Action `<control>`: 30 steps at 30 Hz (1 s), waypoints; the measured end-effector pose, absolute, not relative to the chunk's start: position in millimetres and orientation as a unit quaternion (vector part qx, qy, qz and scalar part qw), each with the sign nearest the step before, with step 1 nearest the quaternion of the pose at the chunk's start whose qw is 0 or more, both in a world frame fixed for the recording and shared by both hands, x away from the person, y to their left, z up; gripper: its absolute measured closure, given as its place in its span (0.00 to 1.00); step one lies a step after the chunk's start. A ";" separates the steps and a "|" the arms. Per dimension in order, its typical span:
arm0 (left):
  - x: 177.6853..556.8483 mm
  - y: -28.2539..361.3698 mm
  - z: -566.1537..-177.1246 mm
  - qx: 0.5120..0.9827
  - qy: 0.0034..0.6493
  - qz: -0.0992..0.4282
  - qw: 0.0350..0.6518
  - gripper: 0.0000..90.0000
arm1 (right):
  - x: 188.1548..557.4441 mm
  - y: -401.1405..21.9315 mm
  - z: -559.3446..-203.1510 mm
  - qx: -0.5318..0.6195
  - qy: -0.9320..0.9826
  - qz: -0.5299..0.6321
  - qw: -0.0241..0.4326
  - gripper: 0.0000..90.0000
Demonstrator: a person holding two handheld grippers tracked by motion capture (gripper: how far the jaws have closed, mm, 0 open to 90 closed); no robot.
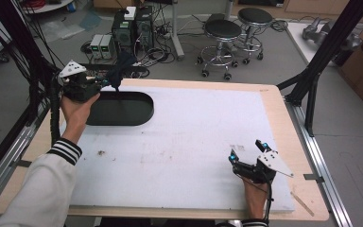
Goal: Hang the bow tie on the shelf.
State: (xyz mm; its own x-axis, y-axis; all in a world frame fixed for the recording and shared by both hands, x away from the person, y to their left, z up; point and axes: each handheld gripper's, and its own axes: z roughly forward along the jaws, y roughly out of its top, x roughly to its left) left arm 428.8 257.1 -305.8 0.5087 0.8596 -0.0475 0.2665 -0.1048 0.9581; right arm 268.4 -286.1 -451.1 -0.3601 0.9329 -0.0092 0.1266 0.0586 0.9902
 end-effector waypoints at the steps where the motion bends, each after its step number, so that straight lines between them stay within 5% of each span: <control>1: 429.9 257.8 -306.5 0.688 0.411 0.285 0.527 0.96 | 268.5 -286.0 -451.2 0.424 0.624 0.539 0.375 0.01; 30: 443.9 268.0 -332.4 0.668 0.466 0.321 0.483 0.96 | 268.2 -286.4 -451.3 0.423 0.622 0.540 0.377 0.01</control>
